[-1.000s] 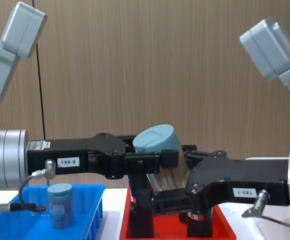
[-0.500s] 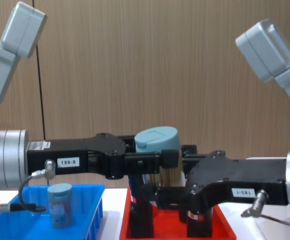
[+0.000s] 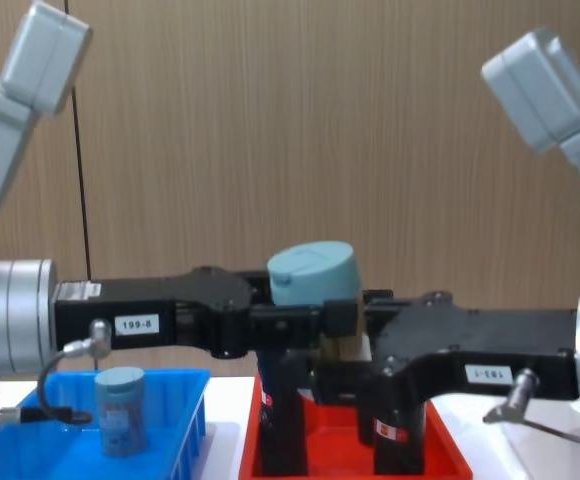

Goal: Pick the cotton swabs from the blue box and place them into the white box.

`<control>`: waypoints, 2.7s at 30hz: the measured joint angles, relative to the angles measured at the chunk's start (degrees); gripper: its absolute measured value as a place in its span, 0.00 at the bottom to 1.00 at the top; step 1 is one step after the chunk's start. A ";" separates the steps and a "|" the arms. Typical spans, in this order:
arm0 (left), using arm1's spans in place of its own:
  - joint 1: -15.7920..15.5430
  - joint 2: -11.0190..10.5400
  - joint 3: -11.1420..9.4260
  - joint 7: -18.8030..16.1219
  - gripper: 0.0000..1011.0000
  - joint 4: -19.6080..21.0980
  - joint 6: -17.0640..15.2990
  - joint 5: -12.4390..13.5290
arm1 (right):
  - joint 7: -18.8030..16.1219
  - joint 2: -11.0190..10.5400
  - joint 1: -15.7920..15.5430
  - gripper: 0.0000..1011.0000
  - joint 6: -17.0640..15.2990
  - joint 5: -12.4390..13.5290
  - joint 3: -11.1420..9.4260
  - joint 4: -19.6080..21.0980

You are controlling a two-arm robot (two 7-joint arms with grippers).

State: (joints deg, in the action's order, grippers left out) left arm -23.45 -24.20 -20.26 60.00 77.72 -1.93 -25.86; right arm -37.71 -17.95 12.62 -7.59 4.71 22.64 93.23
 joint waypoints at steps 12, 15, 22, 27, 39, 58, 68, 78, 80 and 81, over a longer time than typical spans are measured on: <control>0.00 0.00 -0.02 -0.05 0.96 -0.03 -0.15 0.21 | 0.06 -0.34 0.08 0.63 0.67 1.34 -0.08 0.02; 0.00 0.00 0.00 -0.05 0.99 -0.03 -0.15 0.21 | 0.11 -0.48 0.07 0.63 0.78 1.55 -0.08 0.02; 0.00 0.00 0.00 -0.05 0.99 -0.02 -0.15 0.18 | 0.34 -0.84 -0.07 0.63 1.06 1.92 -0.08 -0.12; 0.00 0.00 0.00 -0.04 0.99 -0.01 -0.15 0.16 | 0.87 -1.20 -0.32 0.63 1.46 2.13 -0.11 -0.50; 0.00 0.00 0.00 -0.04 0.99 -0.01 -0.15 0.16 | 3.04 -2.00 -0.78 0.63 2.46 3.18 -0.54 -2.20; 0.00 0.00 0.00 -0.03 0.99 -0.01 -0.15 0.16 | 7.94 -3.80 -0.26 0.63 3.47 6.77 -3.22 -6.04; 0.00 0.00 0.00 -0.03 0.99 -0.01 -0.15 0.16 | 11.90 -5.04 0.73 0.63 2.02 9.37 -5.55 -7.78; 0.00 0.00 0.00 -0.03 0.99 -0.01 -0.15 0.16 | 16.36 -5.37 2.42 0.63 -1.37 12.23 -7.45 -10.46; 0.01 0.00 0.00 -0.03 0.99 -0.01 -0.15 0.16 | 17.37 -5.37 3.03 0.63 -2.33 12.87 -7.89 -11.40; 0.00 0.00 0.00 -0.03 0.99 -0.01 -0.14 0.17 | 17.79 -5.35 3.34 0.63 -2.77 13.12 -8.09 -11.92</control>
State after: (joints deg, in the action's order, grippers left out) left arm -23.44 -24.20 -20.27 59.96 77.71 -2.08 -25.69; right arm -19.92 -23.31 15.95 -10.36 17.83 14.54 81.31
